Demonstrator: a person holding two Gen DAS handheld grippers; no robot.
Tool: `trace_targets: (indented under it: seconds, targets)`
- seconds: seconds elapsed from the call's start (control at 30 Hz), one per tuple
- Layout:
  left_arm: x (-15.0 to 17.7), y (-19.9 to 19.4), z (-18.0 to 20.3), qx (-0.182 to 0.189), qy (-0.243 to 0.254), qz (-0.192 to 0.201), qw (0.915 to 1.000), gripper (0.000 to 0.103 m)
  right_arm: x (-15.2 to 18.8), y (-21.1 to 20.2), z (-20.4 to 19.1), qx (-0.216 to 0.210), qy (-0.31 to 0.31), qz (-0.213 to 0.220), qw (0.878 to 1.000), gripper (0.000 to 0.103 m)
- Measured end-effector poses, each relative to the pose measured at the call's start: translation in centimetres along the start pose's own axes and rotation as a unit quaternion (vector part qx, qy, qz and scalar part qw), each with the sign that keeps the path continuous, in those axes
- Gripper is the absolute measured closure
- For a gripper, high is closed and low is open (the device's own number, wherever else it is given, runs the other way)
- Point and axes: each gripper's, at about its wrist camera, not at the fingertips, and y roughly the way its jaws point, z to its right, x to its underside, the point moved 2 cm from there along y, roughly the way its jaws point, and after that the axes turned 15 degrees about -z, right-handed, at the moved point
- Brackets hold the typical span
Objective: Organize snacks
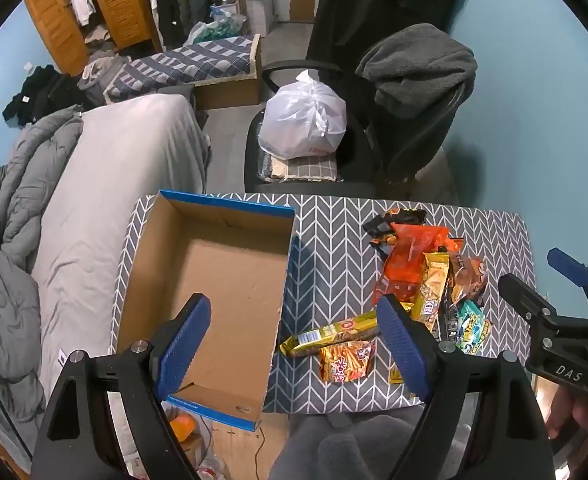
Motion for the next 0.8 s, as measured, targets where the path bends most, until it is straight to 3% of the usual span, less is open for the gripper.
trace_targets:
  seconds: [0.8]
  targets:
    - [-0.23,0.3,0.66,-0.009,0.008,-0.008,0.9999,0.017,-0.25,0.3,0.02,-0.002,-0.002,-0.004,1.0,0.002]
